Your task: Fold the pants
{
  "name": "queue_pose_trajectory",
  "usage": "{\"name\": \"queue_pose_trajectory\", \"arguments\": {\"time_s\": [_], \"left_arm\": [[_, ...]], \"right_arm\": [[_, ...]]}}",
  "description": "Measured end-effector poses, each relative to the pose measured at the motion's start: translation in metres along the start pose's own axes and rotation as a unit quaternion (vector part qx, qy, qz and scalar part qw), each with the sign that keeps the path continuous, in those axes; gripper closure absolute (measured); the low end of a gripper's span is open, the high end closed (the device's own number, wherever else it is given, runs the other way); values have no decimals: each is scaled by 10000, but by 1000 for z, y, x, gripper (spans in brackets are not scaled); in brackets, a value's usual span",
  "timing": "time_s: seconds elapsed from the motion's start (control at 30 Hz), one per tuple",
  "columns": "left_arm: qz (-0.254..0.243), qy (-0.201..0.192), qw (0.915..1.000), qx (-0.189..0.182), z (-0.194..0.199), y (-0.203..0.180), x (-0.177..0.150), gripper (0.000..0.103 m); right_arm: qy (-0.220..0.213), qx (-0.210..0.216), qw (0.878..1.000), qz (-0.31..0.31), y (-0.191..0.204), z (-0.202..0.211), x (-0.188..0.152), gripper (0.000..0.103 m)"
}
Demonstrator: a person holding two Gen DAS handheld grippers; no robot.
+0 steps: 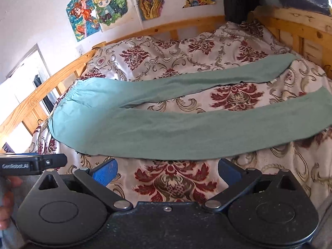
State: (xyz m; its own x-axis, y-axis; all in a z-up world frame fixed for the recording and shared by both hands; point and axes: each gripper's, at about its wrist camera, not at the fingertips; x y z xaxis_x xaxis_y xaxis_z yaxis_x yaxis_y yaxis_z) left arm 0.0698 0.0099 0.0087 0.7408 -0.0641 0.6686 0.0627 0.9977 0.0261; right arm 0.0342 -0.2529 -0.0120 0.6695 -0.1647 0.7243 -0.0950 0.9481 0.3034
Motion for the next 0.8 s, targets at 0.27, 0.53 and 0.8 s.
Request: {"name": "queue_pose_trajectory", "arguments": {"time_s": [0.27,0.53,0.8], "left_arm": [[-1099,-25,9938,145,-48,8,70,0],[-1977,-631,9778,300,-124,34,156,0],[-3286,-976,9363,762,-228,81,255,0]], "right_arm": [[156,-101,9993,327,-23,-53,45,1],[331,303,9957,806,-49,-138,102,1],[564,1456,9676,1984,-35,-265,202,1]]}}
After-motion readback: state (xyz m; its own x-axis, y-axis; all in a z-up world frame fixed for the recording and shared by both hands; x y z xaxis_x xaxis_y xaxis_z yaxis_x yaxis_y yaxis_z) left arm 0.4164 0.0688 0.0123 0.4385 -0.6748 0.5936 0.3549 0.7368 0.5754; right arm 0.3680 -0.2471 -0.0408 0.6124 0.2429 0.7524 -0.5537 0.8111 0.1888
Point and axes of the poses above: each gripper's, at about its wrist camera, not at the fingertips, and z roughly against the way its jaws point, y to its left, x to its top, and after that the axes turned 5 degrees about x, right-handed
